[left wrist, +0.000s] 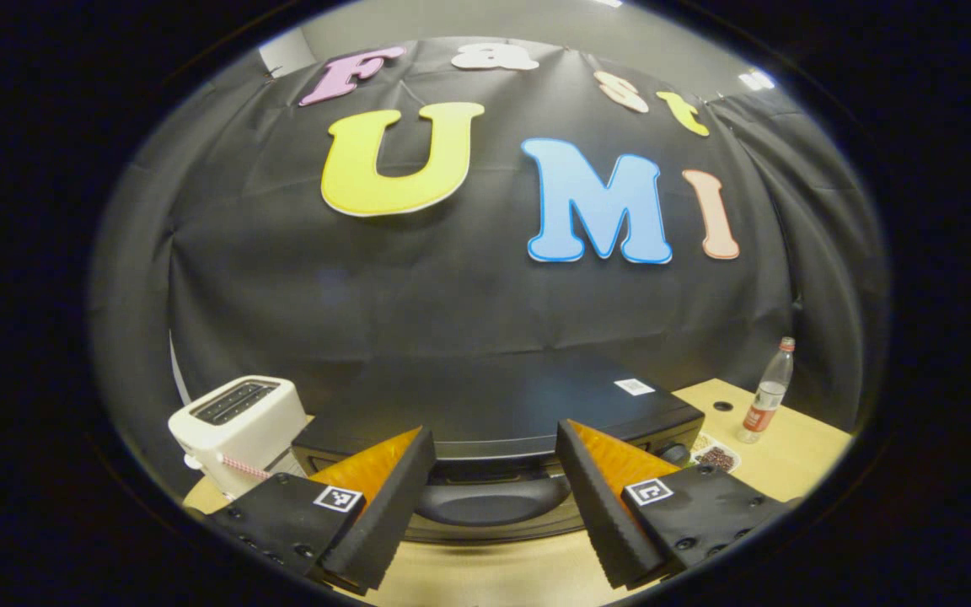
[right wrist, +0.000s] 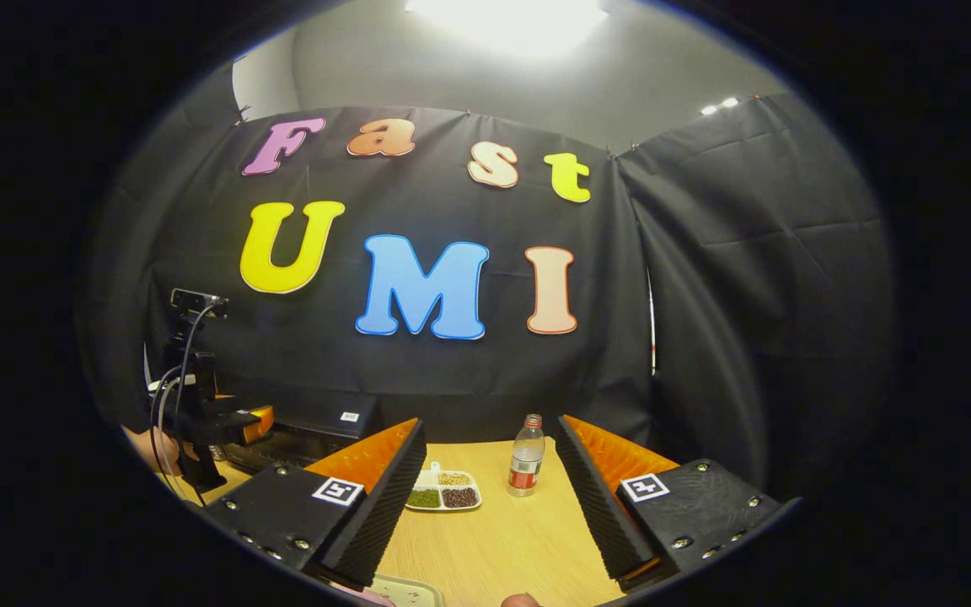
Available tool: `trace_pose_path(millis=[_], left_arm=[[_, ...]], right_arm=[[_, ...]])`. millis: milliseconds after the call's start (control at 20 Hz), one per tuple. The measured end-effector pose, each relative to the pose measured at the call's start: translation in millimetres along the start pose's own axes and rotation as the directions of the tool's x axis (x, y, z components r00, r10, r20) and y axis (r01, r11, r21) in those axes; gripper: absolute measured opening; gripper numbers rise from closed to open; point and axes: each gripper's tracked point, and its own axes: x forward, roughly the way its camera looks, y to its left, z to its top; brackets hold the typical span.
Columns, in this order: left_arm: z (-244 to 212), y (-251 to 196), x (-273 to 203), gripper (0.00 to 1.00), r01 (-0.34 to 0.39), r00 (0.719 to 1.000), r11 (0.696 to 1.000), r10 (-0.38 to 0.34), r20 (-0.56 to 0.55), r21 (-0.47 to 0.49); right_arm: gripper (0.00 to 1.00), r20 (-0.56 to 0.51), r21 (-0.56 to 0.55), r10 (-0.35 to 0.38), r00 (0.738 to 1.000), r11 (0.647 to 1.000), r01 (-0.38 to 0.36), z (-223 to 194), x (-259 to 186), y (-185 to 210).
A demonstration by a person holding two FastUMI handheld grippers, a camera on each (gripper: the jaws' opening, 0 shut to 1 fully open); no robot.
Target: Open the electric oven with the left hand, put the food in, and close the electric oven.
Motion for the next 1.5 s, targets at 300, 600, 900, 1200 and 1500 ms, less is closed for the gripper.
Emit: trace_pose_path(millis=[300, 600, 900, 1200, 1500], left_arm=[[-1.7, -0.4, 3.5, 0.99, -0.025, 1.0, 0.999, 0.024, 0.019, 0.043], [-15.3, 3.4, -2.0, 1.0, -0.054, 0.998, 0.999, 0.054, 0.021, 0.005], [-23.9, 2.8, -13.6, 1.0, -0.071, 0.997, 0.997, 0.071, 0.001, 0.016], [-41.3, -1.0, -46.0, 0.92, -0.084, 0.996, 0.996, 0.084, -0.015, 0.029], [-64.4, -6.4, -74.4, 1.0, -0.098, 0.994, 0.994, 0.1, -0.051, 0.053]], right_arm=[[0.95, -0.01, -0.002, -0.032, 0.999, 0.999, 0.032, -2.7, -1.4, -10.4], [0.95, -0.011, 0.014, -0.024, 1.0, 1.0, 0.025, -2.3, -0.9, -13.0], [0.95, -0.012, 0.014, -0.01, 1.0, 1.0, 0.01, -1.7, -4.6, -15.3], [0.95, -0.022, 0.022, 0.024, 0.999, 0.999, -0.023, -4.7, -9.4, -17.6], [0.95, -0.033, 0.014, 0.061, 0.998, 0.998, -0.061, -7.0, -19.5, -21.5]])
